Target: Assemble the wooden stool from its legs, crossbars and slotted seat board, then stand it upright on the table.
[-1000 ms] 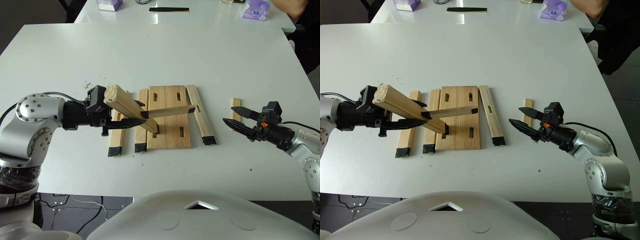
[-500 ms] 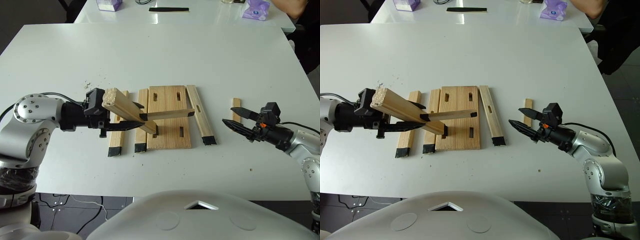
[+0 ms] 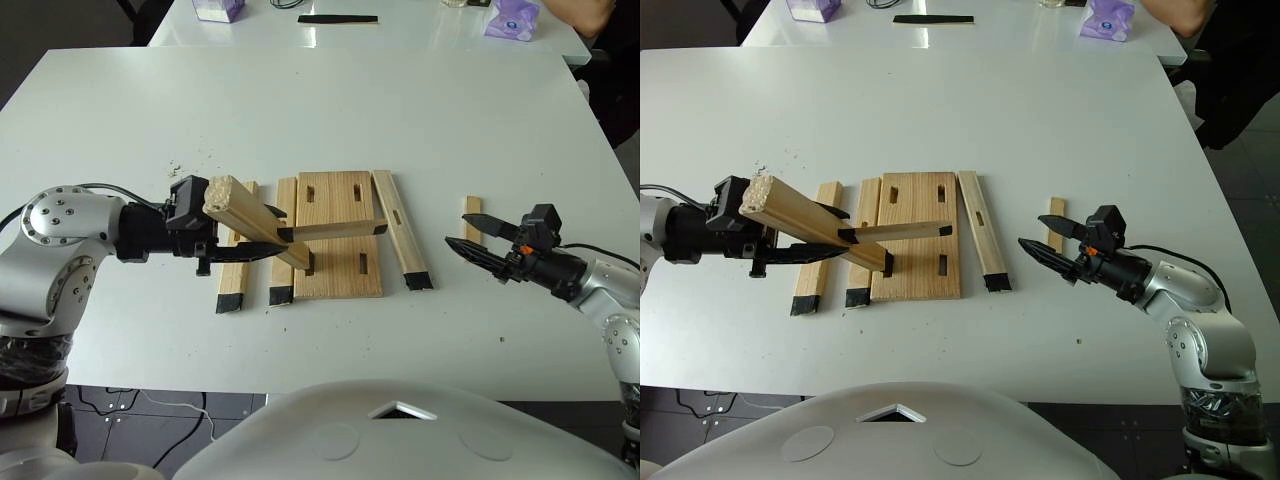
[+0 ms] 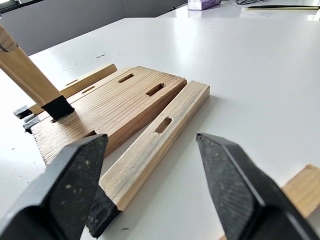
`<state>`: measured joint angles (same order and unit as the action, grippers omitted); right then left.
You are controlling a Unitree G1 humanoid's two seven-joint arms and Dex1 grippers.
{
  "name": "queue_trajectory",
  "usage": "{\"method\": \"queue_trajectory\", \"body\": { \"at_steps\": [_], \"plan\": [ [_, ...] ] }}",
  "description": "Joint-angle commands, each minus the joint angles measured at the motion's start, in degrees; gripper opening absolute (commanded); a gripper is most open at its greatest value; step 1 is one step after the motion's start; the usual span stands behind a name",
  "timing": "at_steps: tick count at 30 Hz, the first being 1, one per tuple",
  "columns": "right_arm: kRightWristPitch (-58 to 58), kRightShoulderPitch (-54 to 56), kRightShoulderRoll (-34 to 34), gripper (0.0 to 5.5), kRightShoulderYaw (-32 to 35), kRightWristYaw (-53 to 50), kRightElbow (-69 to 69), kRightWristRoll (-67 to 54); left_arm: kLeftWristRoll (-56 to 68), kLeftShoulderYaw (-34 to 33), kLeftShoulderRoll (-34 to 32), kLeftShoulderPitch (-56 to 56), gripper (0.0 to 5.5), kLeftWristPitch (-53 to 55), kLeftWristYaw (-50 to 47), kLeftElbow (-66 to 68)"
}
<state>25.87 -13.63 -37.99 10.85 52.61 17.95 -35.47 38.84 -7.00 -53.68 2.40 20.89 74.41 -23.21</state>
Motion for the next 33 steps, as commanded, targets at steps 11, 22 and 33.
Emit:
{"method": "queue_trajectory", "body": {
  "at_steps": [11,22,33],
  "plan": [
    [-0.9,0.6,0.0,3.28,-0.7,0.2,-0.1,0.9,-4.0,2.1,-2.9,-4.4,2.15,-3.9,3.4,0.2],
    [-0.9,1.5,0.8,3.28,-2.1,-0.7,-0.1,1.3,-11.3,13.0,0.3,2.3,2.15,-2.3,-0.6,6.4],
    [0.0,2.2,0.8,3.28,-2.1,-0.4,-0.3,0.6,-11.5,17.9,4.7,8.3,2.15,-7.4,1.4,13.0]
  ]
}}
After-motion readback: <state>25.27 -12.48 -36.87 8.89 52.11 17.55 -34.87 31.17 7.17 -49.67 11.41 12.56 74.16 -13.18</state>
